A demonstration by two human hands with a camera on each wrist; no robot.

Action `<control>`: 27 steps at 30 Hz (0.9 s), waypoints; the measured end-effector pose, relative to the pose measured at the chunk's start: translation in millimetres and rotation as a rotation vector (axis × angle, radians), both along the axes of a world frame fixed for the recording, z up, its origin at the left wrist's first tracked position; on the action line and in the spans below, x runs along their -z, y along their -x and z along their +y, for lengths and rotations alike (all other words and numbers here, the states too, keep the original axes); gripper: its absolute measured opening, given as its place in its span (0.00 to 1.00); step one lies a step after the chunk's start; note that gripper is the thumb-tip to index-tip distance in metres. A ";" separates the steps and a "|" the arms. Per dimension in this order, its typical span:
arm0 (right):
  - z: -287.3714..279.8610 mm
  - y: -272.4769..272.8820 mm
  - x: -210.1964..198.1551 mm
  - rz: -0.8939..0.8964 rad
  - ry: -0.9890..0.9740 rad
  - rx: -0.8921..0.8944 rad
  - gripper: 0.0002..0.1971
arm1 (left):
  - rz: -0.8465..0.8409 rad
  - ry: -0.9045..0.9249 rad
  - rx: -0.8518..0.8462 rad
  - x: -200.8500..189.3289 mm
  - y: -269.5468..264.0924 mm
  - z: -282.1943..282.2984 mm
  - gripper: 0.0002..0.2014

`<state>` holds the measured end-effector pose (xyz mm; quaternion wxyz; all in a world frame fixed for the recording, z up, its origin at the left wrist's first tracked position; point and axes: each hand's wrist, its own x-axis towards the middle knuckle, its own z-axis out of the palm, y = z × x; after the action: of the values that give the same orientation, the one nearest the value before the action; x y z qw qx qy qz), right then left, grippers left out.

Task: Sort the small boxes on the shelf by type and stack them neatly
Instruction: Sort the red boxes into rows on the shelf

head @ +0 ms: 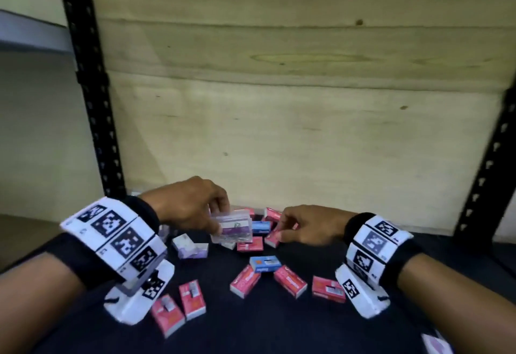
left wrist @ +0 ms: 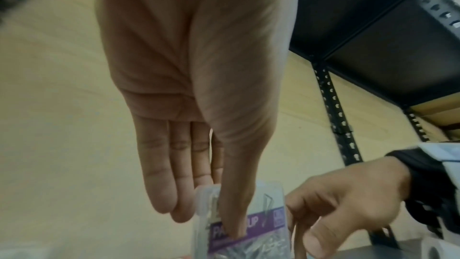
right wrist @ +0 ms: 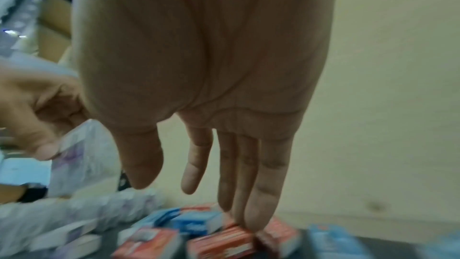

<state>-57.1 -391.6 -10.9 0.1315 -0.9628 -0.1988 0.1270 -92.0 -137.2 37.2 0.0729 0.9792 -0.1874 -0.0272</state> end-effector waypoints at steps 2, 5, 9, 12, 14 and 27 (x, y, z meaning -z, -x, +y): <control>28.9 3.6 2.7 -0.019 0.065 -0.066 0.20 | 0.009 -0.031 -0.058 -0.2 9.3 28.5 0.16; 63.6 5.3 10.2 -0.032 0.131 -0.142 0.29 | 0.028 -0.053 -0.123 3.0 23.9 66.1 0.15; 91.6 5.9 14.5 0.033 0.308 -0.176 0.39 | 0.066 -0.096 -0.195 8.3 40.8 105.7 0.17; 100.1 7.6 11.3 0.065 0.366 -0.169 0.40 | 0.102 -0.125 -0.246 12.5 47.6 127.0 0.17; 103.4 7.7 11.0 0.071 0.382 -0.162 0.40 | 0.127 -0.141 -0.262 15.4 50.3 136.1 0.17; 99.3 7.6 18.1 0.091 0.366 -0.126 0.42 | 0.177 -0.175 -0.287 36.7 37.8 149.0 0.16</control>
<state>-64.7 -292.4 -29.0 -0.0450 -0.9495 -0.2263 0.2125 -129.8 11.8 0.5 0.0069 0.9922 -0.0357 -0.1188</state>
